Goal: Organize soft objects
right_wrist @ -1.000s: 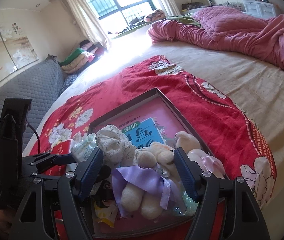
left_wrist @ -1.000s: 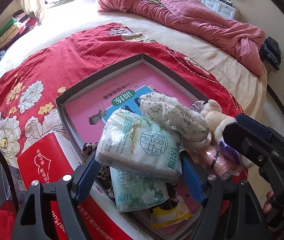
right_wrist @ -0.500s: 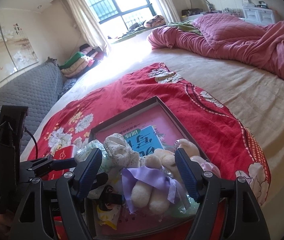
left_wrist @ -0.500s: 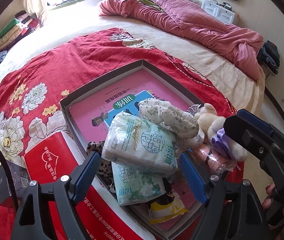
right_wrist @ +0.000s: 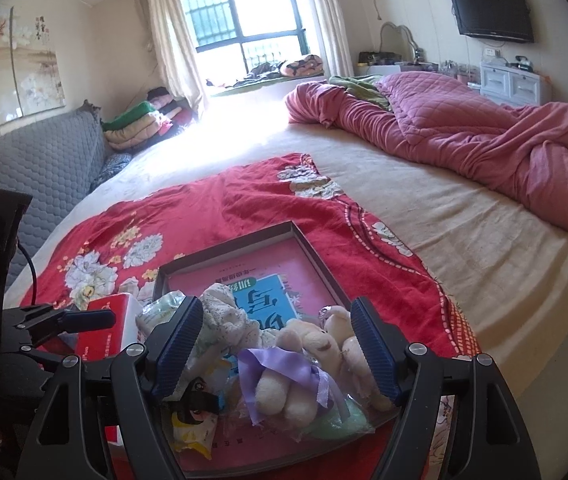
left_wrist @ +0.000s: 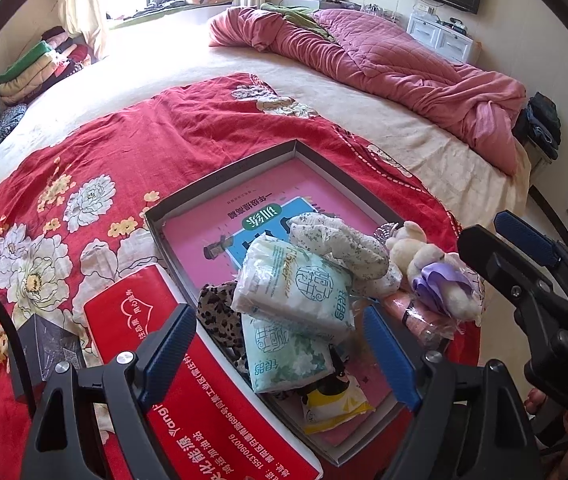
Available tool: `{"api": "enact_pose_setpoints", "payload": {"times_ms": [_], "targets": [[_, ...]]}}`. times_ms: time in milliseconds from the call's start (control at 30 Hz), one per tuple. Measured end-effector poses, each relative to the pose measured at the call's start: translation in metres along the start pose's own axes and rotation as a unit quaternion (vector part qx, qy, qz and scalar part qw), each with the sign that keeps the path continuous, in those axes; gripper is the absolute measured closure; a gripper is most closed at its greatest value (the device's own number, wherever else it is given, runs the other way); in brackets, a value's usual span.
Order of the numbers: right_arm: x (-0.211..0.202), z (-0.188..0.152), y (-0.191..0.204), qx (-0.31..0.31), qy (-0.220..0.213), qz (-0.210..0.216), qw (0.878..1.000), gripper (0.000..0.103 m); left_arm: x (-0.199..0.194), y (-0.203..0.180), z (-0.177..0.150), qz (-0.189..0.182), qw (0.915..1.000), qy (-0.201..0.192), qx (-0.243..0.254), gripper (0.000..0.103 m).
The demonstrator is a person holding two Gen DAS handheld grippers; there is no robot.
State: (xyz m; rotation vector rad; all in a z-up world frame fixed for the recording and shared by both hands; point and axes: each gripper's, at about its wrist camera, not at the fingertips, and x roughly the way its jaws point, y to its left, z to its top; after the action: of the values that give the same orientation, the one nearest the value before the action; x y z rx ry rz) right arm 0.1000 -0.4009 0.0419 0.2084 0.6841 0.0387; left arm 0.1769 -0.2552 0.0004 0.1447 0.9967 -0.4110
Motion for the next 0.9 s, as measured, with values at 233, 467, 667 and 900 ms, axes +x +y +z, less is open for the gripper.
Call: {"api": "enact_pose_setpoints", "payload": {"times_ms": [233,467,667,900], "targets": [[-0.015,-0.001,0.008,-0.010,-0.015,-0.019,1.000,0.025,-0.015,0.005,-0.004,0.009,0.9999,-0.013,-0.004,0.018],[-0.042,-0.008,0.021,-0.005,-0.041,-0.032,0.999,0.025,-0.032,0.009,-0.014,0.011,0.9996,-0.026,-0.008,0.018],[-0.054,-0.009,0.034,-0.036,-0.049,-0.063,0.996,0.025,-0.044,0.012,-0.021,0.012,0.9992,-0.035,-0.017,0.018],[-0.053,-0.007,0.035,-0.024,-0.030,-0.079,0.996,0.025,-0.052,0.014,-0.029,0.016,0.9989,-0.041,-0.017,0.018]]}}
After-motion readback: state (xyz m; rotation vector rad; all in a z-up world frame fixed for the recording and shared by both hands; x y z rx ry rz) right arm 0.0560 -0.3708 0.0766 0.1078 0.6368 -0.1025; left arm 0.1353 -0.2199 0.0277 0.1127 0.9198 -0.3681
